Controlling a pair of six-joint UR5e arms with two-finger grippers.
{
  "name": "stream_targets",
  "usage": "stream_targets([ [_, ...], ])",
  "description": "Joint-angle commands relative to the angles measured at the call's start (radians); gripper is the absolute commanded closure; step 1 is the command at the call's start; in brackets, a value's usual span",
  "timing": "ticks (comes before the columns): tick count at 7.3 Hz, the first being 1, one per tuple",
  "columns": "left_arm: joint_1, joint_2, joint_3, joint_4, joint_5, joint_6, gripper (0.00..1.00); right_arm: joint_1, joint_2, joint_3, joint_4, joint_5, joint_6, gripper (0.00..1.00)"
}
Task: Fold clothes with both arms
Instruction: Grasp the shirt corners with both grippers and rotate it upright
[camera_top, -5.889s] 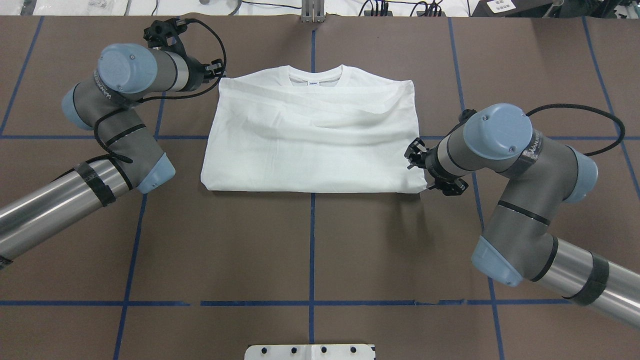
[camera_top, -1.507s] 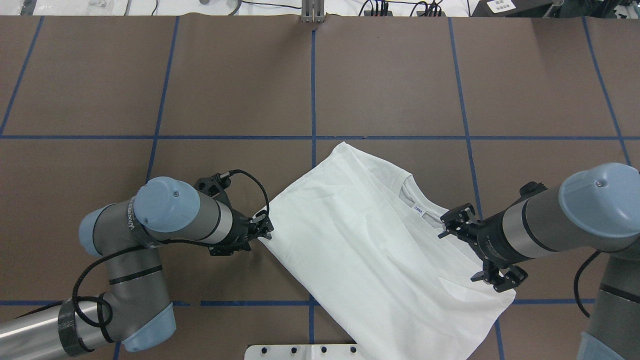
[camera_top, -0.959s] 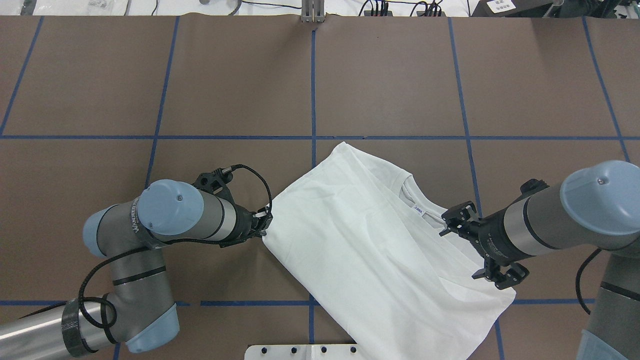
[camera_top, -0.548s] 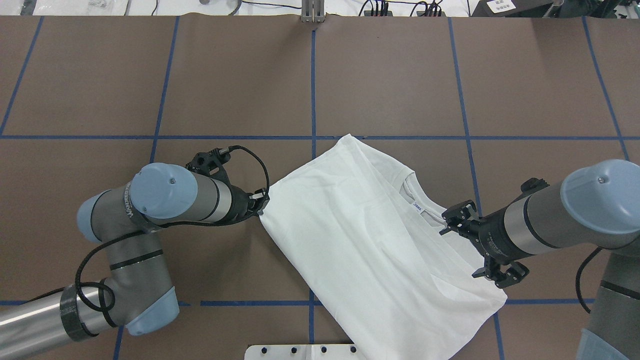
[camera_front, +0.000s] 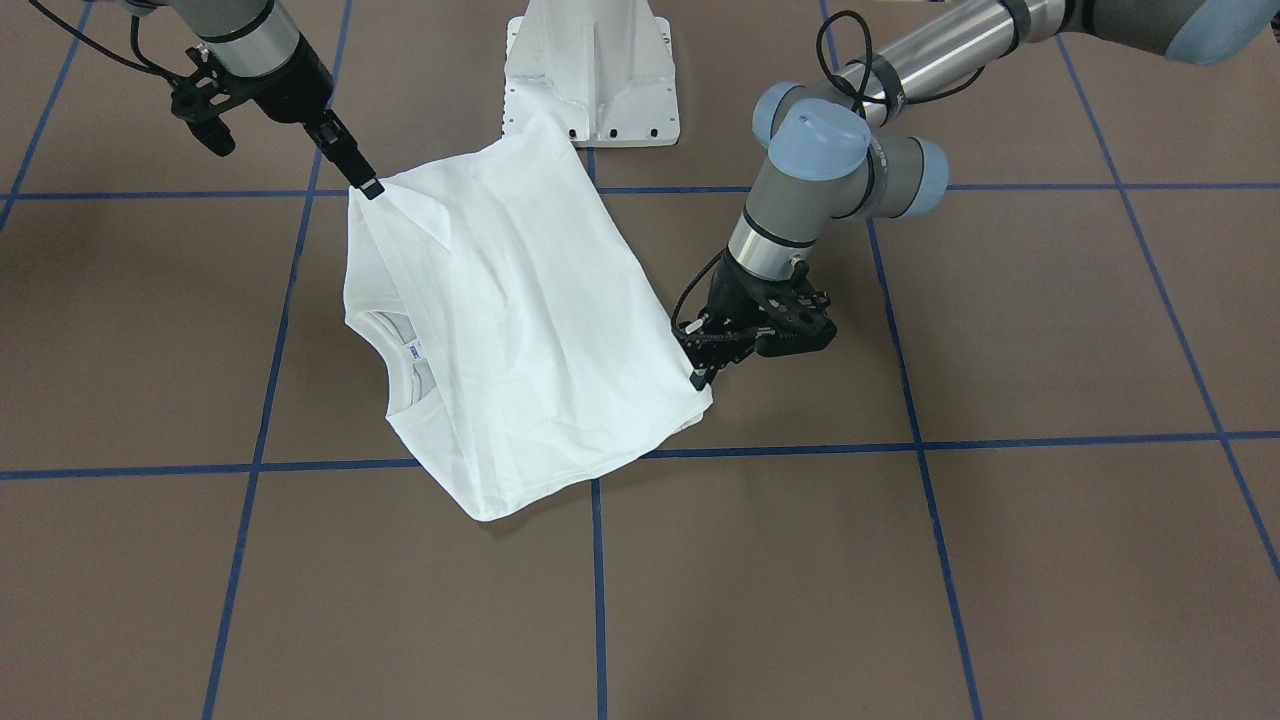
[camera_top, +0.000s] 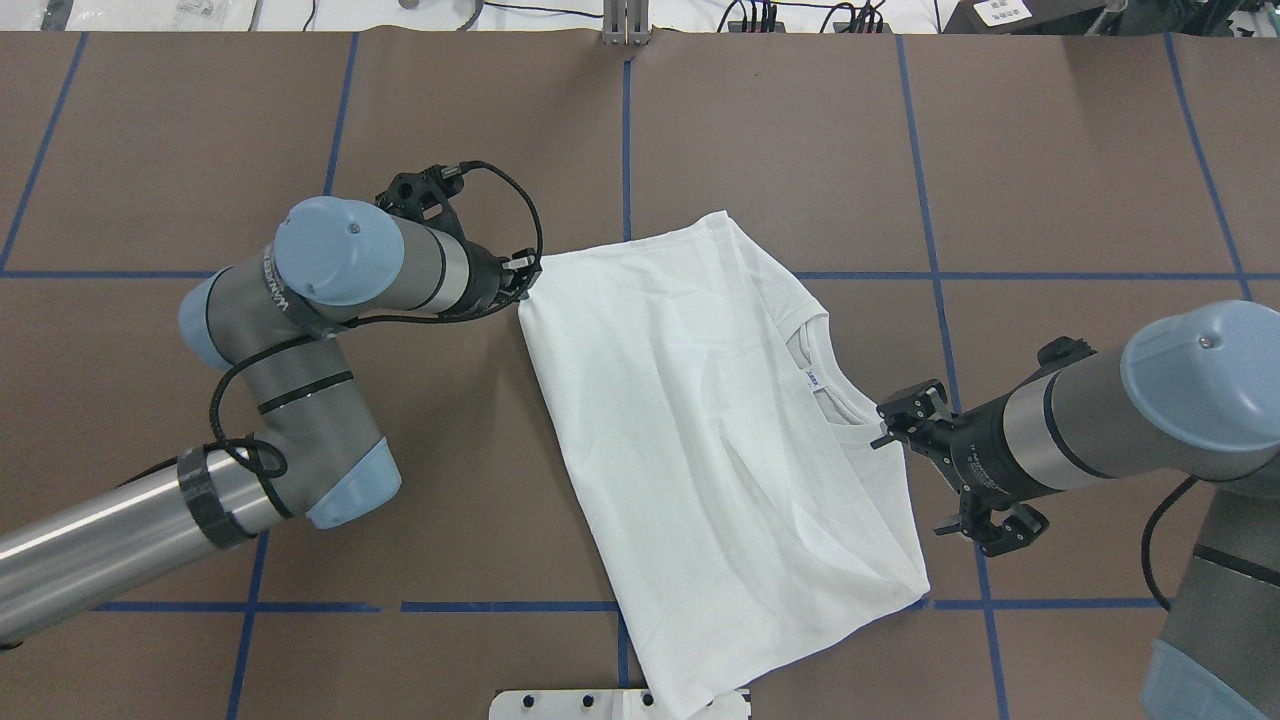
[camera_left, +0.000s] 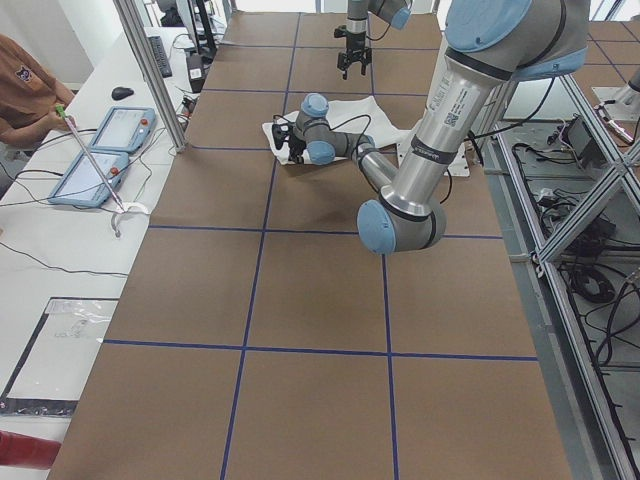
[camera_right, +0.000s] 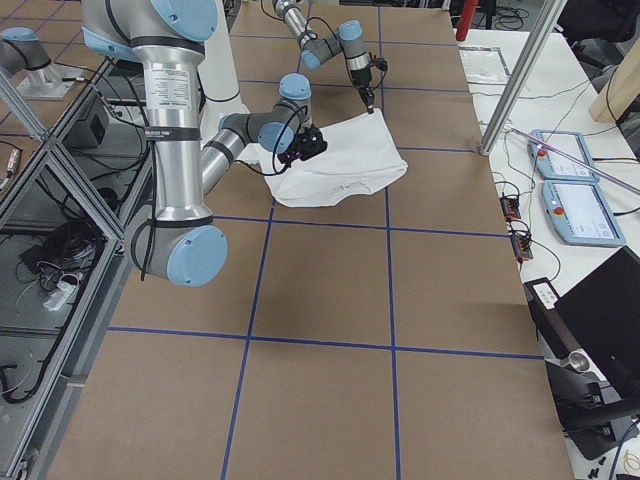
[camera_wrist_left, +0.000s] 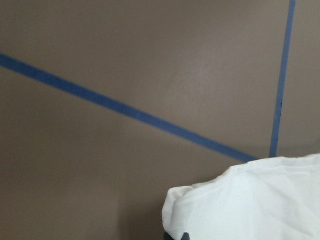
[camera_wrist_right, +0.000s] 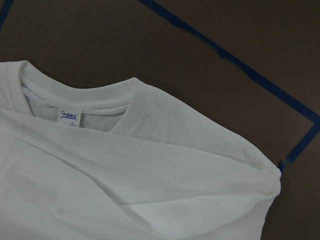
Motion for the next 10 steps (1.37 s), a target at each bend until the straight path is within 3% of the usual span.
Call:
stream_targets([
  [1,-0.073,-0.179,0.3,-0.137,0.0,0.006,1.0,0.008,0.014,-0.003,0.0,-0.017,-0.002,0.0],
  [2,-0.098,-0.244,0.435,-0.216,0.0,0.01,1.0,0.01,0.041,-0.012,0.0,-0.02,0.0,0.0],
  [5,-0.127,-0.315,0.595,-0.307,0.006,0.038,1.0,0.011,0.087,-0.036,0.002,-0.06,-0.002,0.0],
  [6,-0.133,-0.315,0.619,-0.335,0.007,0.047,0.94,0.011,0.101,-0.05,0.002,-0.073,-0.002,0.0],
  [7,-0.153,-0.314,0.619,-0.335,0.0,0.116,0.53,0.01,0.139,-0.09,0.003,-0.087,-0.005,0.0],
  [8,-0.173,-0.311,0.614,-0.335,-0.026,0.145,0.46,0.005,0.194,-0.136,0.002,-0.103,-0.032,0.0],
  [9,-0.185,-0.285,0.563,-0.329,-0.052,0.148,0.45,-0.015,0.209,-0.151,0.0,-0.121,-0.099,0.0],
  [10,-0.187,-0.194,0.43,-0.322,-0.086,0.148,0.45,-0.047,0.216,-0.164,0.0,-0.135,-0.206,0.0],
])
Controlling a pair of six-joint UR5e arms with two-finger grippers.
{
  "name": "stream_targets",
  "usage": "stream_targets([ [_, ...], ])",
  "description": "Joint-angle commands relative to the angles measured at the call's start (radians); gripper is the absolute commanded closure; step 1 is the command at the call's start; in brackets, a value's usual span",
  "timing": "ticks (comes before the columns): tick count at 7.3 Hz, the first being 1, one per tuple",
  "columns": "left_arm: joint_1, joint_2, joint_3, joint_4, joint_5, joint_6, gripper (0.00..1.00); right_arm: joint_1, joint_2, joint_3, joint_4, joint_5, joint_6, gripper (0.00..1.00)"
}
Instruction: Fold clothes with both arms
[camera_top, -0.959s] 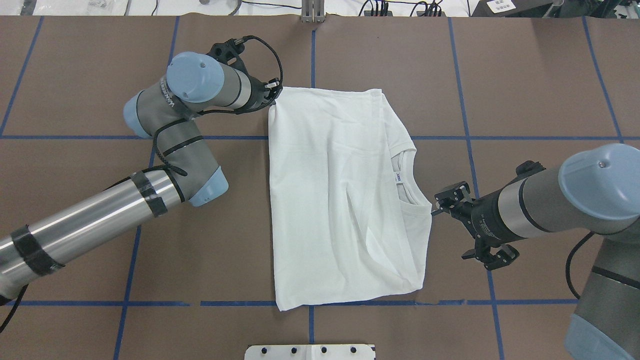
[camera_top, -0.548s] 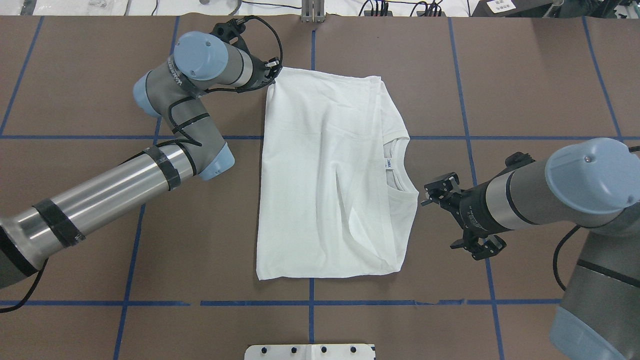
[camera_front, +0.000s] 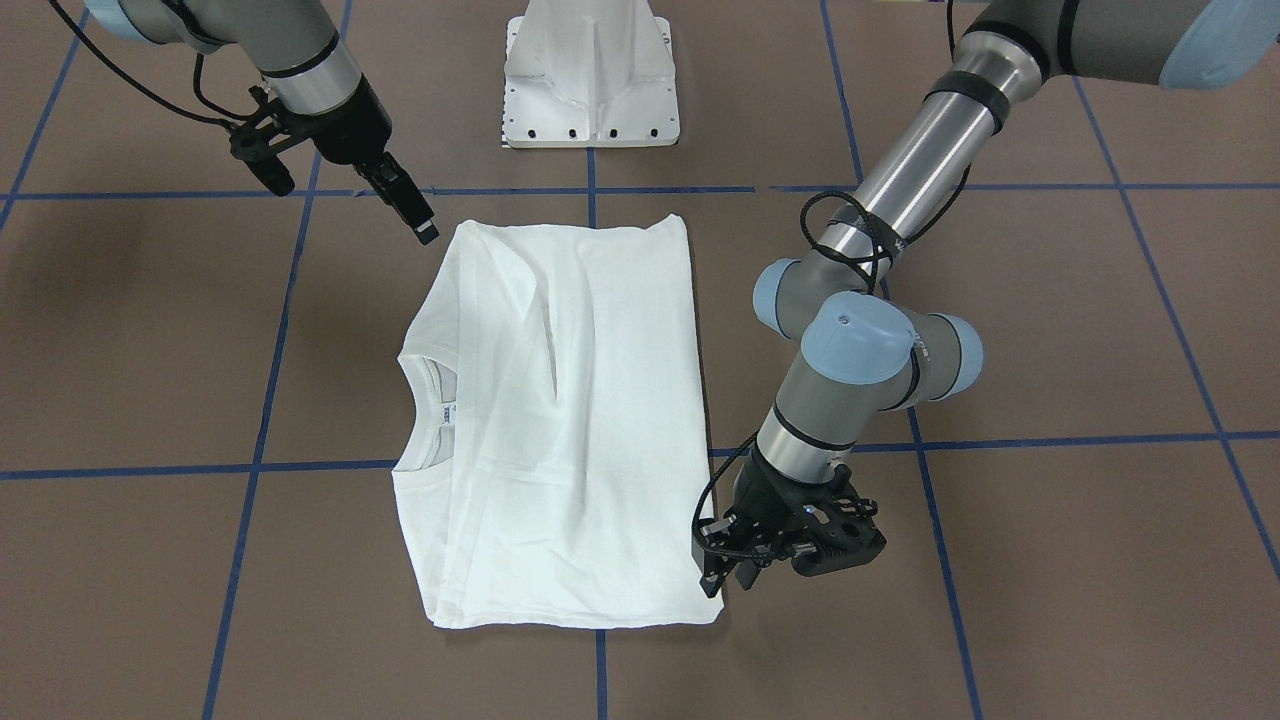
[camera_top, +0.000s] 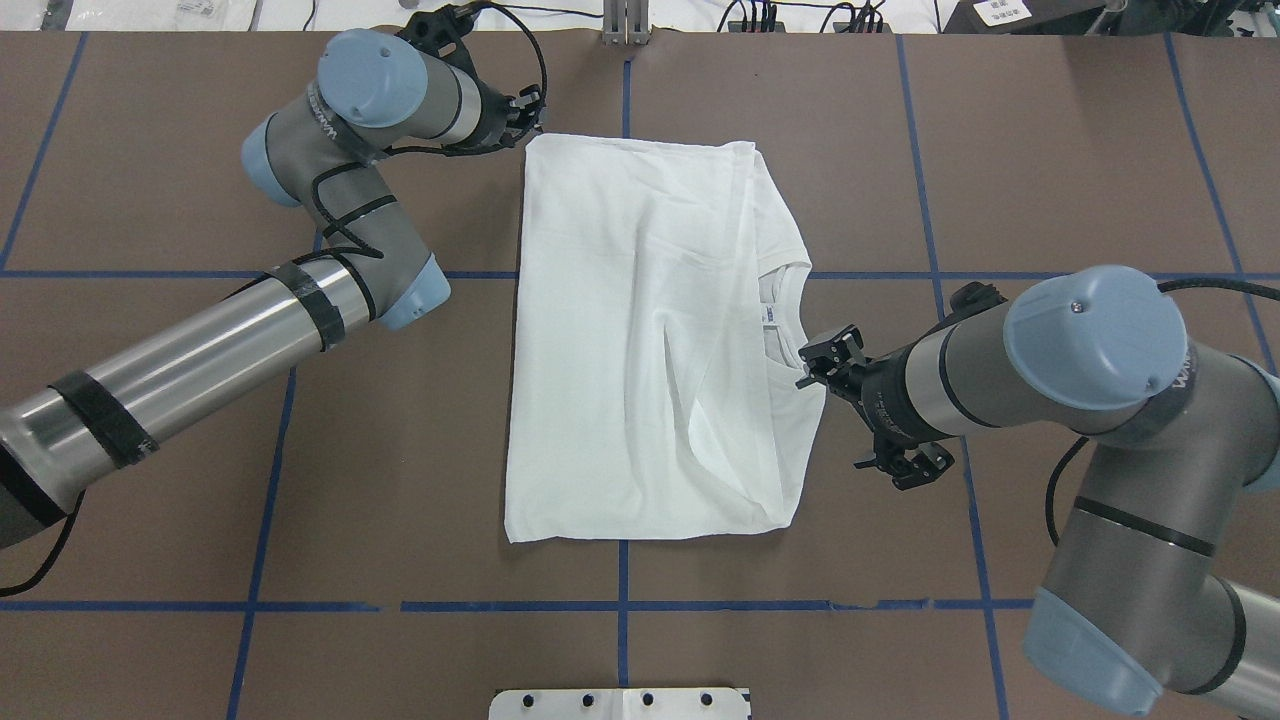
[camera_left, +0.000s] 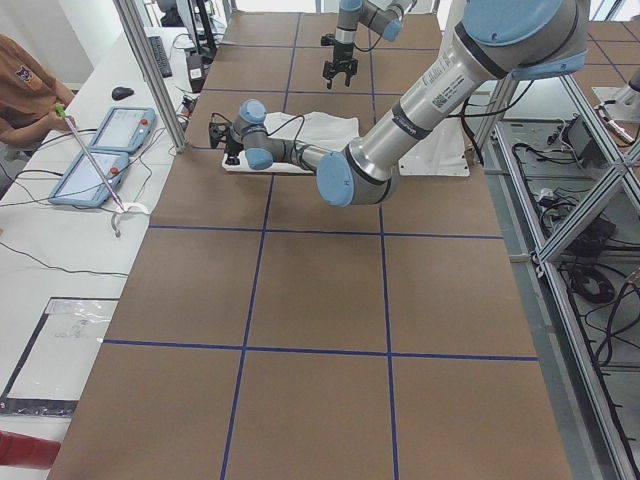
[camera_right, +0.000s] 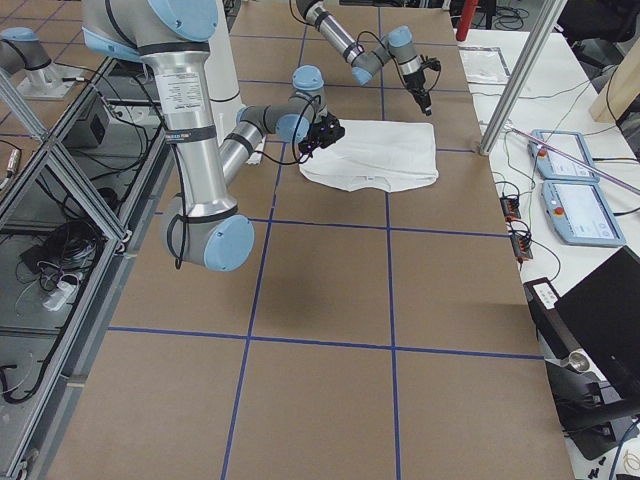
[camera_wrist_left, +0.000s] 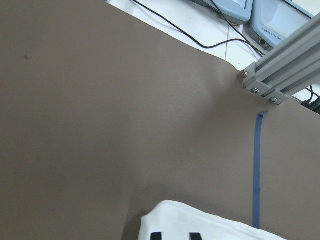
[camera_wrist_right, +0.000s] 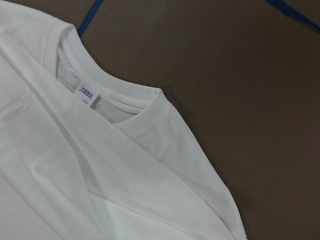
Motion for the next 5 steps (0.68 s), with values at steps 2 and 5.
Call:
stream_targets([
  [2,-0.019,0.204,-0.304,0.03,-0.127,0.001,0.45,-0.075,0.051,-0.045,-0.002,-0.038,-0.255,0.0],
  [5,-0.036,0.391,-0.53,0.032,-0.181,0.001,0.45,-0.169,0.096,-0.065,-0.065,-0.153,-0.506,0.0],
])
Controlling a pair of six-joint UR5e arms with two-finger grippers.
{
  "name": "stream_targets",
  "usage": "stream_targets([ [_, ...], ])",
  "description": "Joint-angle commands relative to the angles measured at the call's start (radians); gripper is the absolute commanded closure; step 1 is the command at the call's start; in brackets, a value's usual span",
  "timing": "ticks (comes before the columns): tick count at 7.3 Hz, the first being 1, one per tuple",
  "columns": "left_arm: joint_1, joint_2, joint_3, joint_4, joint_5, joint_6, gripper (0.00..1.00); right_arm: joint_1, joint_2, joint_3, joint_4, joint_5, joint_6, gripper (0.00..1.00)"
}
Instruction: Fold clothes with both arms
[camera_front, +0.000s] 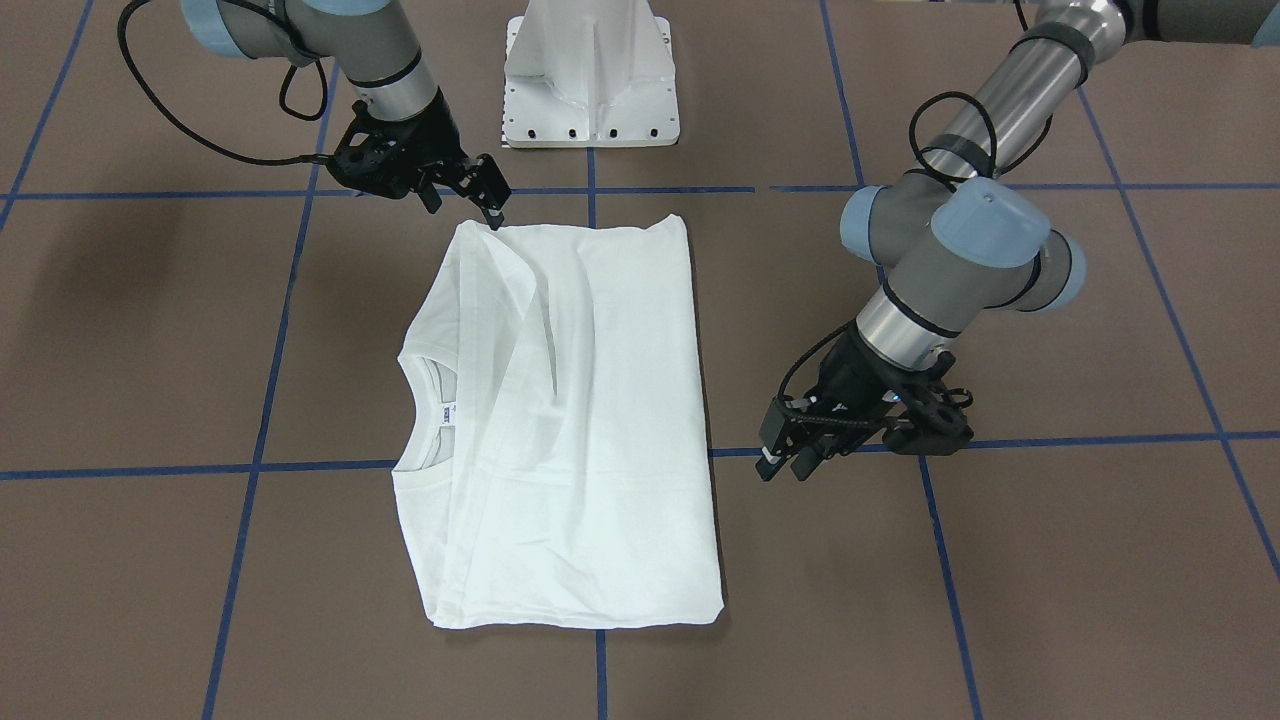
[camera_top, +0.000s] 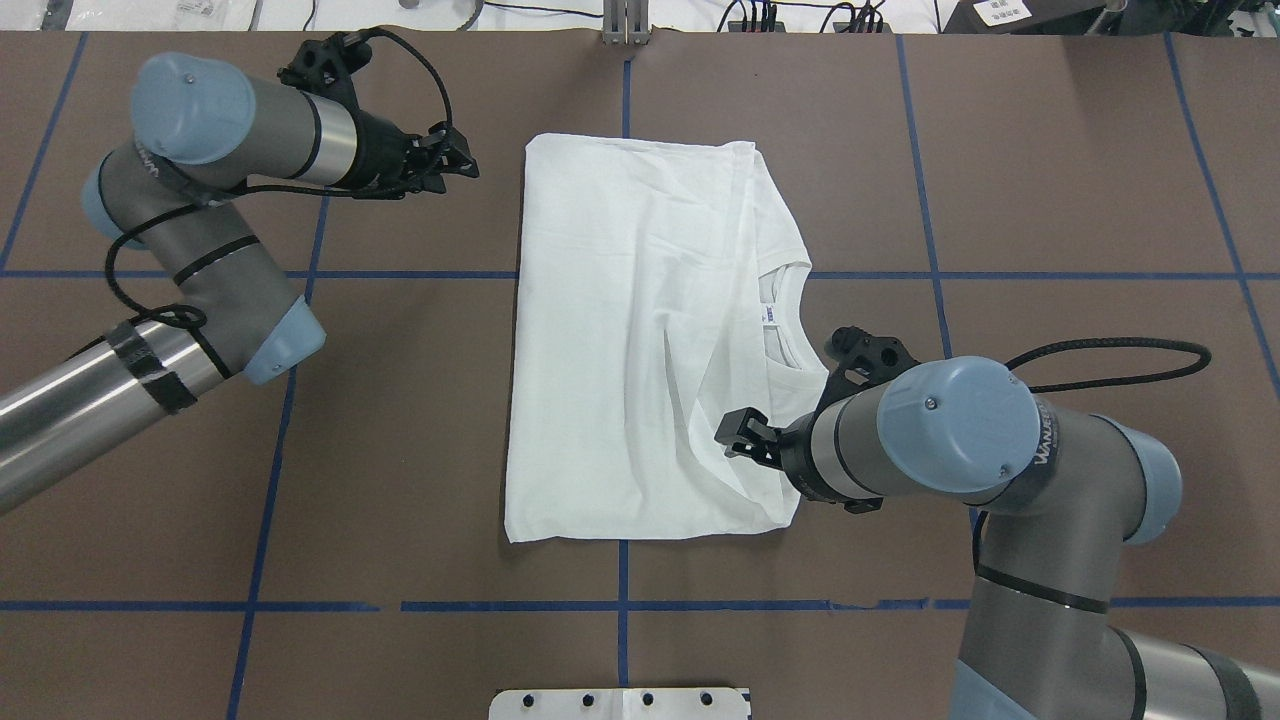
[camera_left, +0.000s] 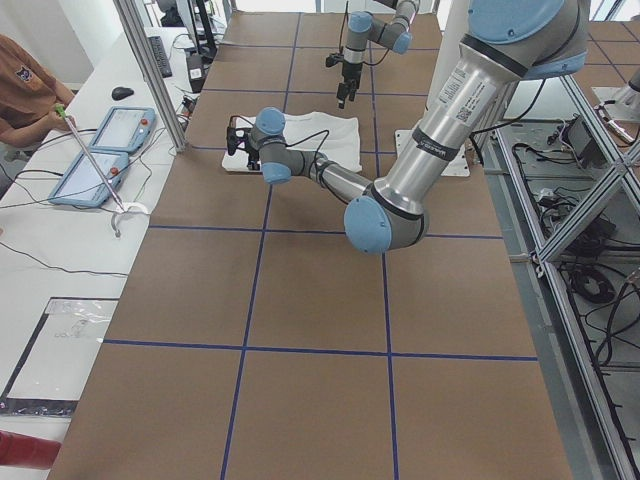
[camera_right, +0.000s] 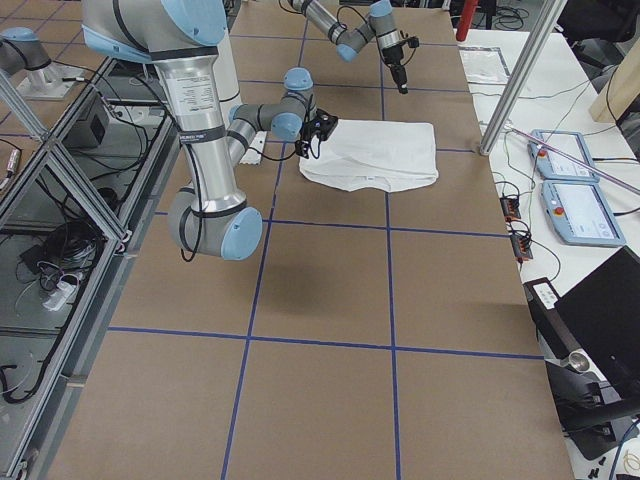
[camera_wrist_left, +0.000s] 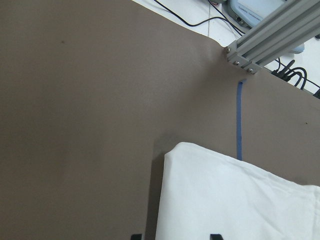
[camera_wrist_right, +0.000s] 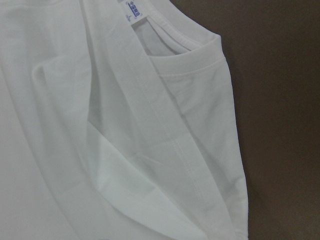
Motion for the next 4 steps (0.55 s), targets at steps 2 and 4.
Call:
stream_targets([
  [2,-0.008,0.107,-0.111,0.001,-0.023,0.0,0.44,-0.046,0.181,-0.09,-0.2,-0.087,-0.306,0.0],
  [4,-0.008,0.109,-0.111,0.003,-0.029,0.0,0.43,-0.047,0.208,-0.157,-0.222,-0.136,-0.487,0.0],
])
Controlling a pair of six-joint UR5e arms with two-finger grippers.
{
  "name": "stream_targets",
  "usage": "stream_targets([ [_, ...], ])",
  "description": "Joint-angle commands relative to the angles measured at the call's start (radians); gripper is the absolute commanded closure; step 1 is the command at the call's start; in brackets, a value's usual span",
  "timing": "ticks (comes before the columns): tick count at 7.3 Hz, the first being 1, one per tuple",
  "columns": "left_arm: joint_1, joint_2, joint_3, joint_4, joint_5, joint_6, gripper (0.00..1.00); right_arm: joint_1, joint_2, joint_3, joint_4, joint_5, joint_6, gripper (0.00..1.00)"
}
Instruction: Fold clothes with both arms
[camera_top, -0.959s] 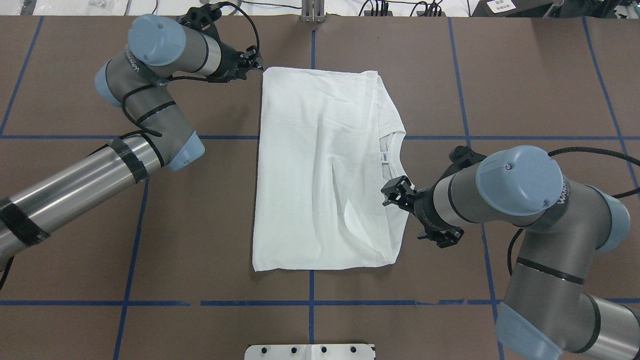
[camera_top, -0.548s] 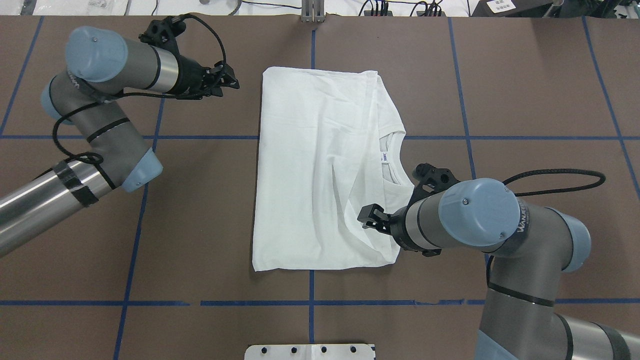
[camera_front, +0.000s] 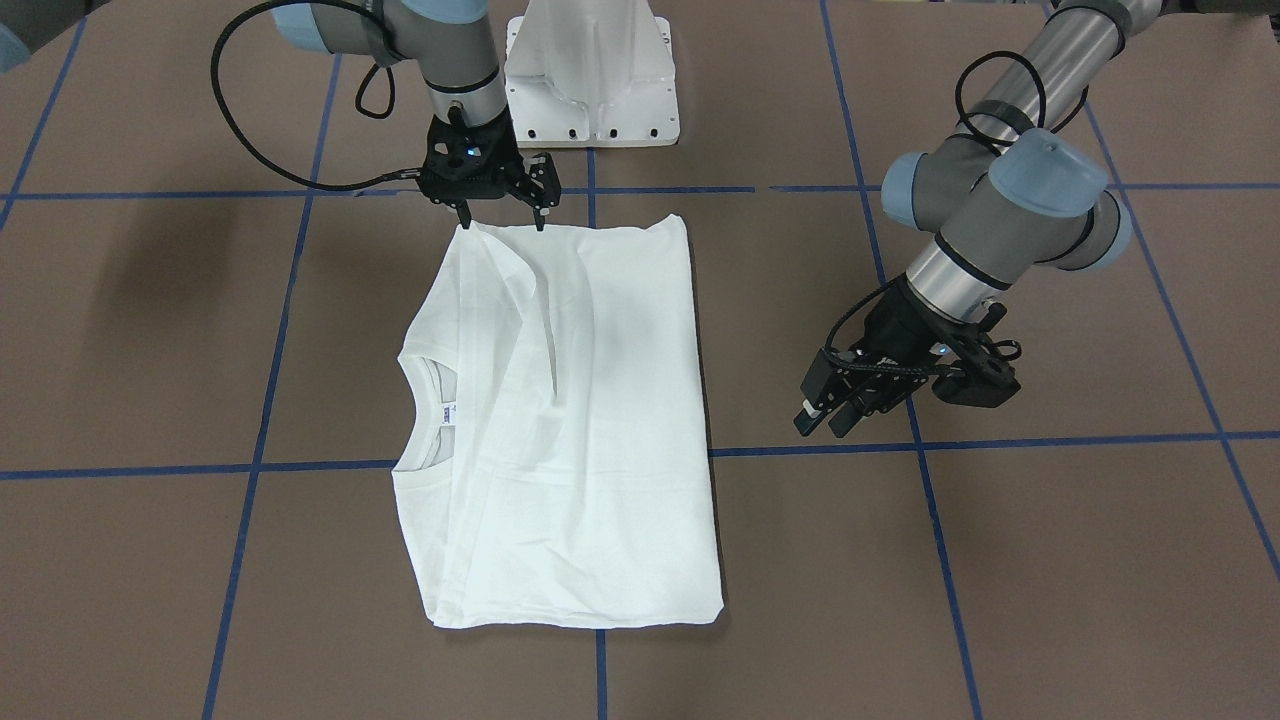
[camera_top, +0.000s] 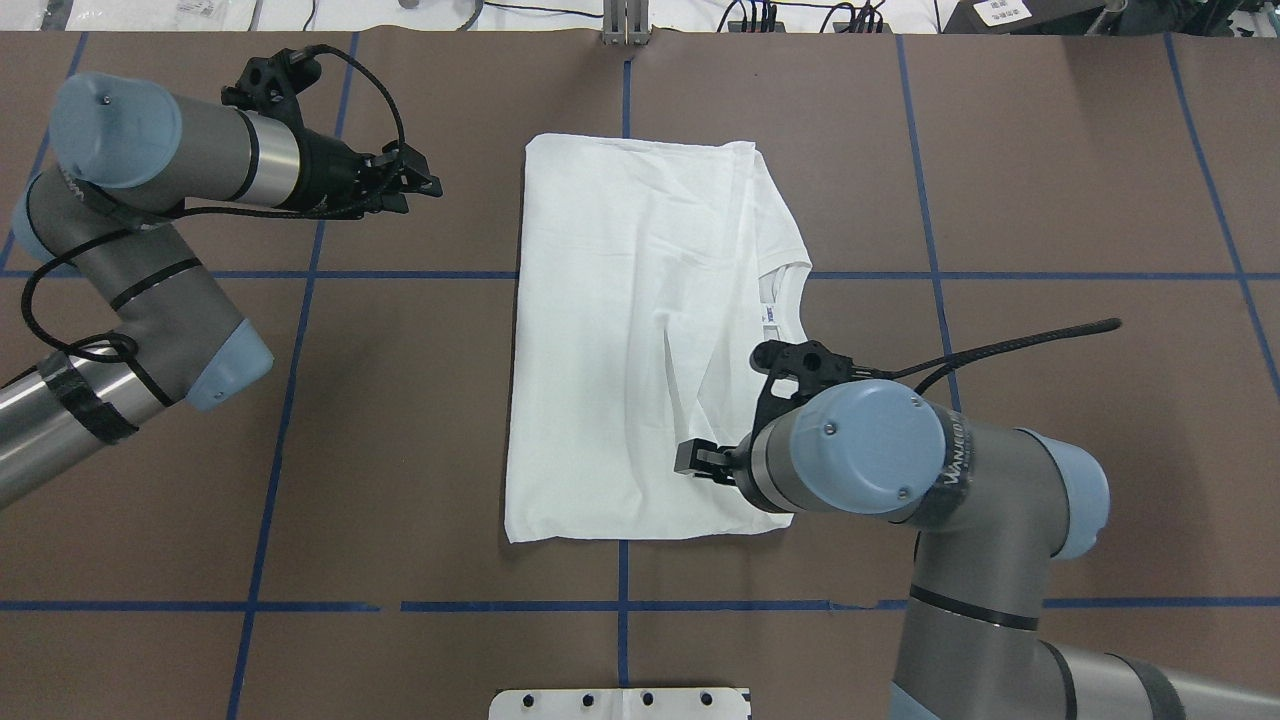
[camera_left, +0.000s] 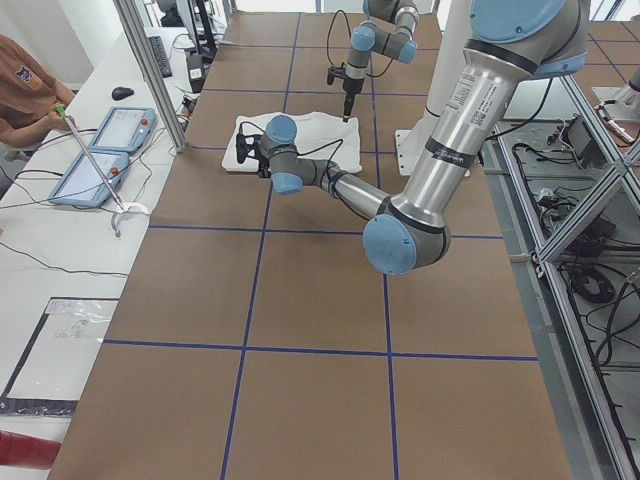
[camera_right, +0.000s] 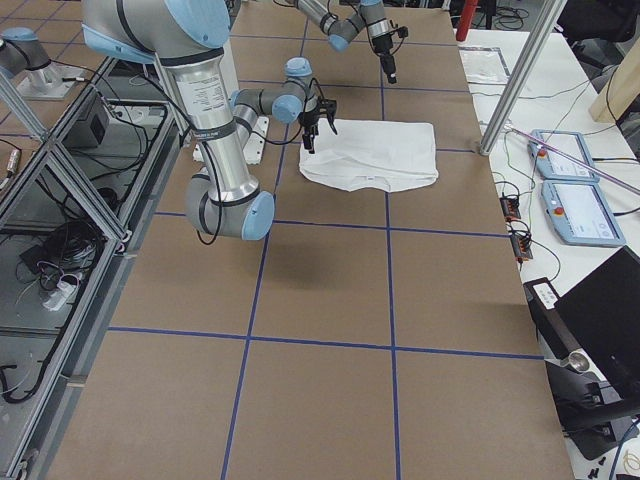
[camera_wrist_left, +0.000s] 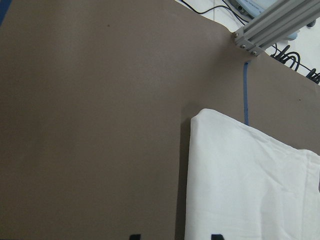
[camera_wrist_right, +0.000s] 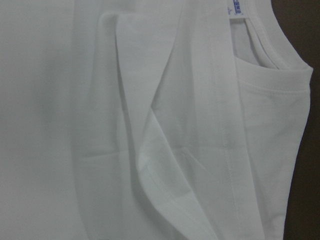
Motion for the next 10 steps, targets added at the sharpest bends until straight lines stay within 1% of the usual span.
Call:
stream_targets([
  [1,0.0,0.004,-0.003,-0.001,-0.004,0.0,0.42,0.0,0.045,-0.075,-0.021,-0.044,-0.187,0.0],
  [3,0.0,0.004,-0.003,0.001,-0.004,-0.002,0.42,0.003,0.05,-0.116,-0.023,-0.061,-0.27,0.0],
  [6,-0.002,0.012,-0.012,0.001,-0.004,-0.002,0.39,0.017,0.062,-0.164,-0.021,-0.065,-0.332,0.0],
  [9,0.0,0.013,-0.034,0.033,-0.004,-0.003,0.38,0.02,0.13,-0.256,-0.017,-0.065,-0.334,0.0],
  [10,-0.002,0.013,-0.037,0.033,-0.004,-0.003,0.38,0.043,0.124,-0.256,-0.02,-0.058,-0.387,0.0],
])
